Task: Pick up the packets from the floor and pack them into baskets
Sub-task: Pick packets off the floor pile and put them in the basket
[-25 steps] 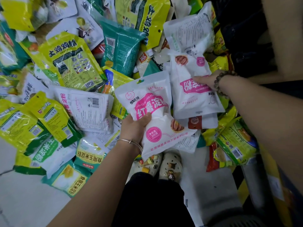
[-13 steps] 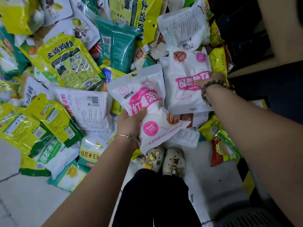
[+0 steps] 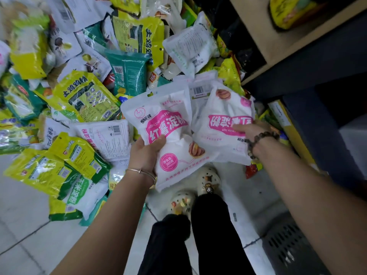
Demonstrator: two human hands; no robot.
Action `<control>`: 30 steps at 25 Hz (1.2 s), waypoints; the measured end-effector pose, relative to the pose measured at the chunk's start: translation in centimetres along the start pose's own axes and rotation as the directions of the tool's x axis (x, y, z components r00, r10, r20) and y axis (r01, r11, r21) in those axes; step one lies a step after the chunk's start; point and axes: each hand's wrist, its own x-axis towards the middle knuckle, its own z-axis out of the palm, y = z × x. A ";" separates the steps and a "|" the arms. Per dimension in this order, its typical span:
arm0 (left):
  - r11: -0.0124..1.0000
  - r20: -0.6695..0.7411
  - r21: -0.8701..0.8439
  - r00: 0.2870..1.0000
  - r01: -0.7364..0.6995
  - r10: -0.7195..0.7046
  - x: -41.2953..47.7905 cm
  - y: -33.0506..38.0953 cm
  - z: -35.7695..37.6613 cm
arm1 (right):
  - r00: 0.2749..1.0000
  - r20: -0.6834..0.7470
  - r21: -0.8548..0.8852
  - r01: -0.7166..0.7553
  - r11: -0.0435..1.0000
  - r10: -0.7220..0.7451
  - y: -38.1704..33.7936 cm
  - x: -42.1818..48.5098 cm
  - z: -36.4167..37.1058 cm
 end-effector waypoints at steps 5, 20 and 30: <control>0.987 0.130 0.157 0.991 -0.039 0.018 -5.7 1.0 -1.1 | 0.995 -0.103 0.007 0.020 1.000 -0.019 4.6 -8.3 -6.3; 0.790 0.564 0.515 0.825 -0.334 -0.019 -23.4 -8.3 5.0 | 0.883 -0.405 -0.029 0.245 0.969 -0.235 17.0 -24.9 -25.2; 0.590 0.637 0.661 0.763 -0.464 -0.113 -37.1 -27.4 12.9 | 0.737 -0.675 0.226 0.142 0.964 0.049 37.3 -28.9 -43.1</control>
